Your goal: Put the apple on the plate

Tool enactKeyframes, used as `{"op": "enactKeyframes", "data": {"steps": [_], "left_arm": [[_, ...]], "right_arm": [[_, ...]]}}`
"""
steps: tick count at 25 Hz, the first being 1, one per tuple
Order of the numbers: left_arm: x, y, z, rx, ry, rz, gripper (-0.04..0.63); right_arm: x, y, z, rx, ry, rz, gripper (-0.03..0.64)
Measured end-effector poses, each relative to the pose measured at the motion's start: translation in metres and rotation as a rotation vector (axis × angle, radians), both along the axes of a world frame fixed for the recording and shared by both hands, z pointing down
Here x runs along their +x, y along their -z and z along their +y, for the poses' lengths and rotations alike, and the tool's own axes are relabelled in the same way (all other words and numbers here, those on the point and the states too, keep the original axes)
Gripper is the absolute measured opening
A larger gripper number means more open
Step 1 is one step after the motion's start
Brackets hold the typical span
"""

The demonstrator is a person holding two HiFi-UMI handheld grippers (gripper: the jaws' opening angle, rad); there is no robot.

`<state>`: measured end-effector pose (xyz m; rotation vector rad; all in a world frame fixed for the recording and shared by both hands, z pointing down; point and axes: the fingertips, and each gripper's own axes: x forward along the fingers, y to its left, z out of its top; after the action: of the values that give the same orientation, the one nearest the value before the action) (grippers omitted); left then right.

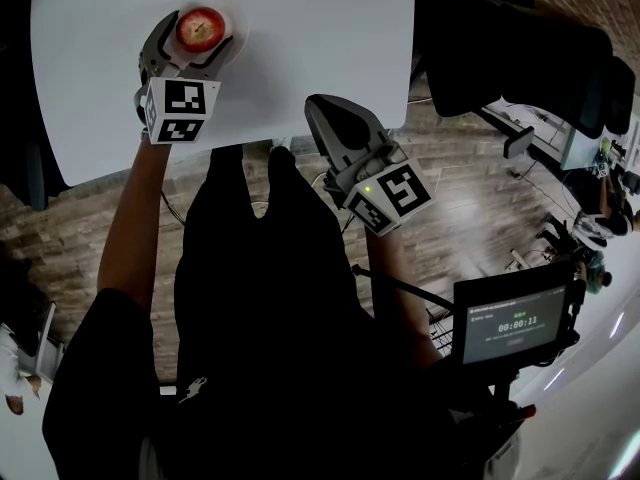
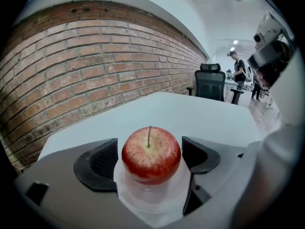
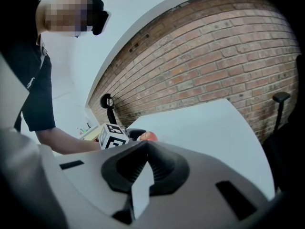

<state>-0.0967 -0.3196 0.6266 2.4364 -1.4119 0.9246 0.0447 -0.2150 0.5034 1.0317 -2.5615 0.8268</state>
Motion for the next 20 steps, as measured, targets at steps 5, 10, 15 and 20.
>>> {"op": "enactKeyframes", "data": {"steps": [5,10,15,20], "left_arm": [[0.003,0.013,0.003,0.03,0.015,-0.011,0.41],[-0.015,0.038,0.016,0.061,0.053,-0.005,0.41],[-0.015,0.073,0.044,0.075,0.093,0.027,0.41],[-0.01,0.104,0.065,0.101,0.109,0.048,0.408]], "right_arm": [[0.006,0.007,0.001,0.022,0.012,-0.01,0.005],[-0.008,0.025,0.005,0.07,0.044,-0.028,0.005],[-0.014,0.053,0.019,0.131,0.087,-0.054,0.003],[-0.025,0.076,0.023,0.198,0.14,-0.074,0.003]]}}
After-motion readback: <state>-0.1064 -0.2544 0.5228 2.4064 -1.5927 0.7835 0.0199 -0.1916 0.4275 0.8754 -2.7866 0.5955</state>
